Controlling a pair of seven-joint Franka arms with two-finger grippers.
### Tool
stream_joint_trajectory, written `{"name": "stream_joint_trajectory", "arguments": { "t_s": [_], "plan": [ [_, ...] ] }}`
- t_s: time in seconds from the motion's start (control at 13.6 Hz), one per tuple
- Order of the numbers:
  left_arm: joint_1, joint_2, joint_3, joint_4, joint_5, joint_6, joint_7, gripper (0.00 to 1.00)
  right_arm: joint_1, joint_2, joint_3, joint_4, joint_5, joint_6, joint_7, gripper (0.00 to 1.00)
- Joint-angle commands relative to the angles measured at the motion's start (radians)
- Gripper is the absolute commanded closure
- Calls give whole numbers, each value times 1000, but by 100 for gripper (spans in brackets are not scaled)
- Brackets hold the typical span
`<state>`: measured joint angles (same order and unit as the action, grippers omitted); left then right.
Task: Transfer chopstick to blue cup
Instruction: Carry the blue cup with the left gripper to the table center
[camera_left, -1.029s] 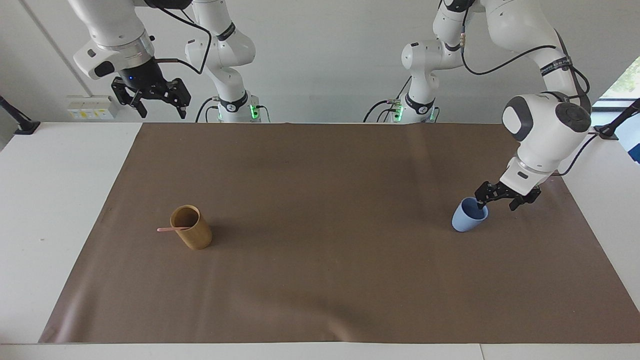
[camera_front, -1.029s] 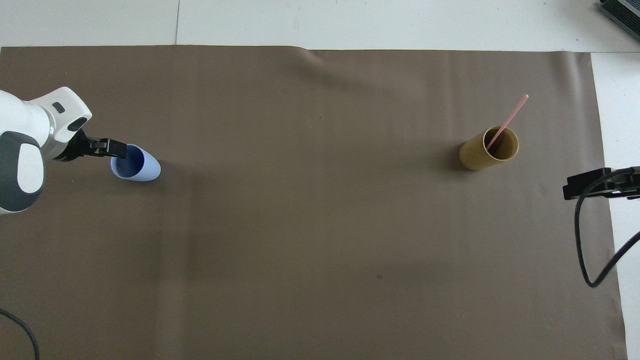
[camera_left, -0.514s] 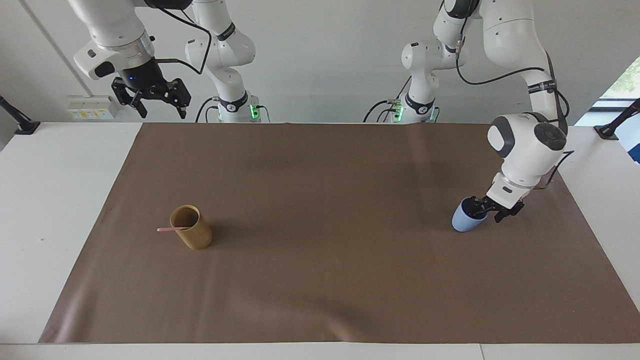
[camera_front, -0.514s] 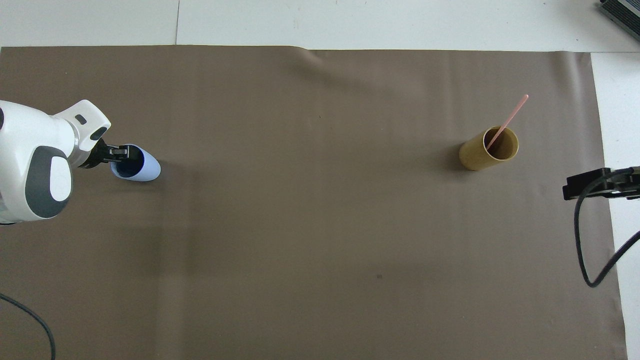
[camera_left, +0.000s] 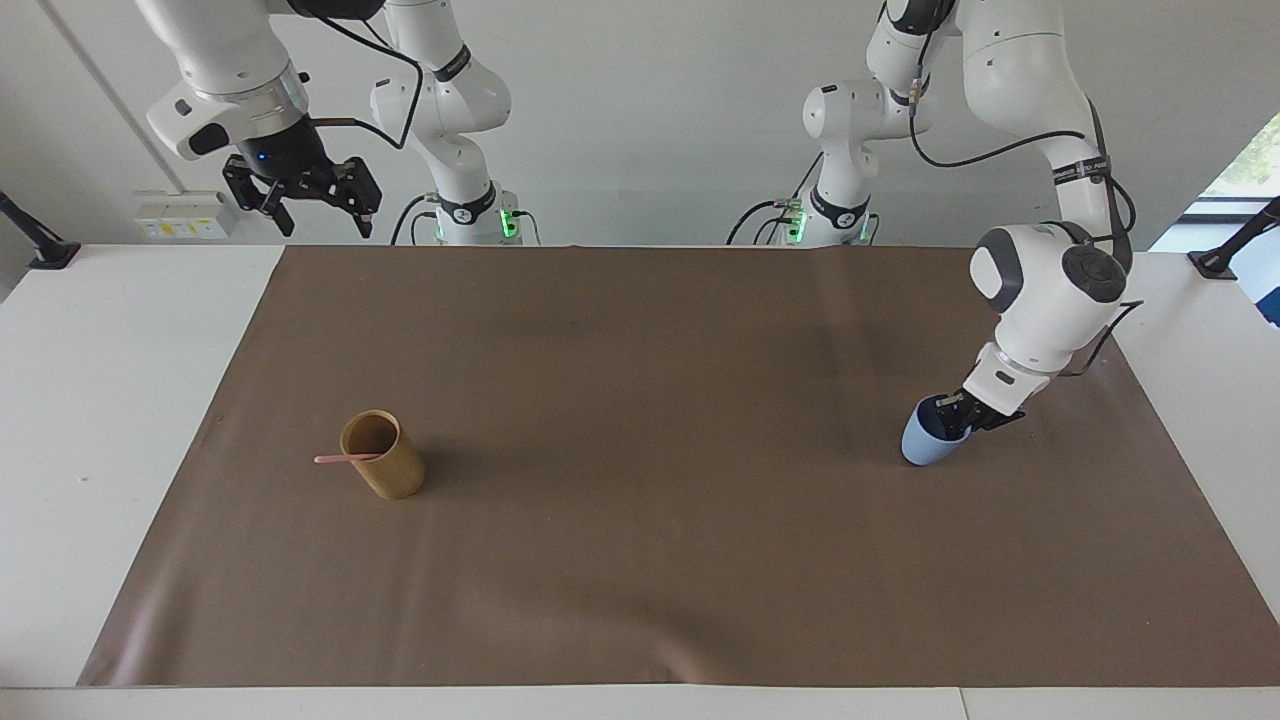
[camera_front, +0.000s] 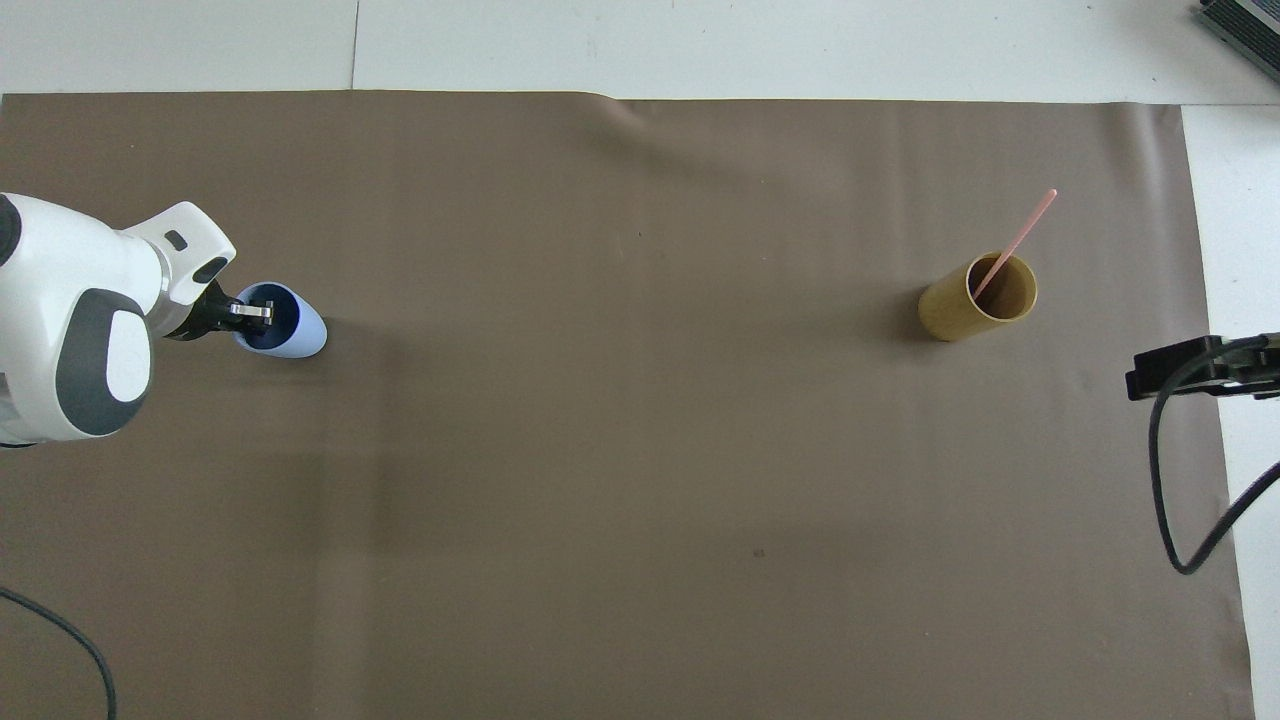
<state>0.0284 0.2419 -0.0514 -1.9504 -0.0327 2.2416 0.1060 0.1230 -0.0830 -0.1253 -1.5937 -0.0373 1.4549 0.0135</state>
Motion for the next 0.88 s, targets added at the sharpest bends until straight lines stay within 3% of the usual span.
{"name": "stream_joint_trajectory", "arguments": {
  "t_s": [0.0, 0.15, 0.59, 0.81],
  "plan": [
    [-67, -19, 8, 5, -1, -20, 9, 100, -13, -20, 3, -22, 25, -4, -1, 0],
    [-137, -21, 7, 1, -3, -17, -18, 100, -13, -20, 3, -22, 25, -4, -1, 0],
    [-431, -26, 8, -1, -1, -1, -437, 100, -13, -20, 3, -23, 24, -4, -1, 0],
    [-531, -29, 5, -1, -3, 33, -581, 100, -14, -20, 3, -23, 25, -4, -1, 0]
  ]
}}
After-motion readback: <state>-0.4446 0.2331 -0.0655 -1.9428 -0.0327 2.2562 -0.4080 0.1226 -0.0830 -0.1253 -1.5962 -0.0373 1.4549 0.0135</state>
